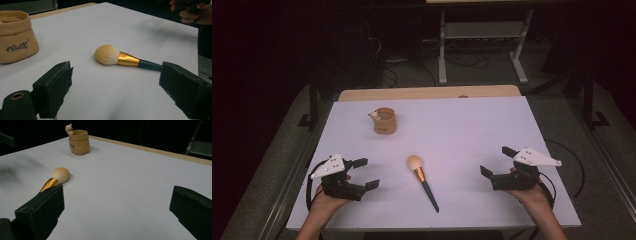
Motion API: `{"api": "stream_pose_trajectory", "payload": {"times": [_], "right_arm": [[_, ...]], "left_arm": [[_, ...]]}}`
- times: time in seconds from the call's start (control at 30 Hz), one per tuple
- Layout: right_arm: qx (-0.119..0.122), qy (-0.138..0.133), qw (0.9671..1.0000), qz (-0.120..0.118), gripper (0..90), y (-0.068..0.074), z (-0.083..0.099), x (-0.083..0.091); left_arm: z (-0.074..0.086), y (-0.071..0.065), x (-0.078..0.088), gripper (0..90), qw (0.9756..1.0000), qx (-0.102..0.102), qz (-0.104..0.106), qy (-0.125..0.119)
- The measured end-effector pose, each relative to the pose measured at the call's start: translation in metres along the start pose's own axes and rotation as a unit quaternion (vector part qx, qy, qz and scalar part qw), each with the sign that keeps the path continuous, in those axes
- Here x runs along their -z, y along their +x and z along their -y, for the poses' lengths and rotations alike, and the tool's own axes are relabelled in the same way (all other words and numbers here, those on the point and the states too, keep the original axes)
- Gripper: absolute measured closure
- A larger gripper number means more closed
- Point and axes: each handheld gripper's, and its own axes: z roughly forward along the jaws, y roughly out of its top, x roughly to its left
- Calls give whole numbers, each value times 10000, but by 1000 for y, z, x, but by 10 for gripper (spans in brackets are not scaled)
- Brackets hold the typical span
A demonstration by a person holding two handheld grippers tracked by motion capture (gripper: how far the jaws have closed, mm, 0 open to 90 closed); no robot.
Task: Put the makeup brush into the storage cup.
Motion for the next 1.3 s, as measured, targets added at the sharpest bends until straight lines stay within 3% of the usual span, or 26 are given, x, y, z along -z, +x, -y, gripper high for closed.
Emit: {"api": "stream_pose_trajectory", "payload": {"times": [0.3, 1.0, 1.3], "right_arm": [[-76, -89, 9999, -30, 0, 1, -5, -3], [219, 28, 9993, -305, 0, 18, -16, -28], [169, 6, 9991, -395, 0, 22, -20, -32]], "left_arm": [[-1, -2, -3, 107, 10000, -82, -36, 36], [-4, 1, -7, 107, 9999, -110, 51, -66], [-5, 0, -7, 107, 9999, -92, 59, -96]]}}
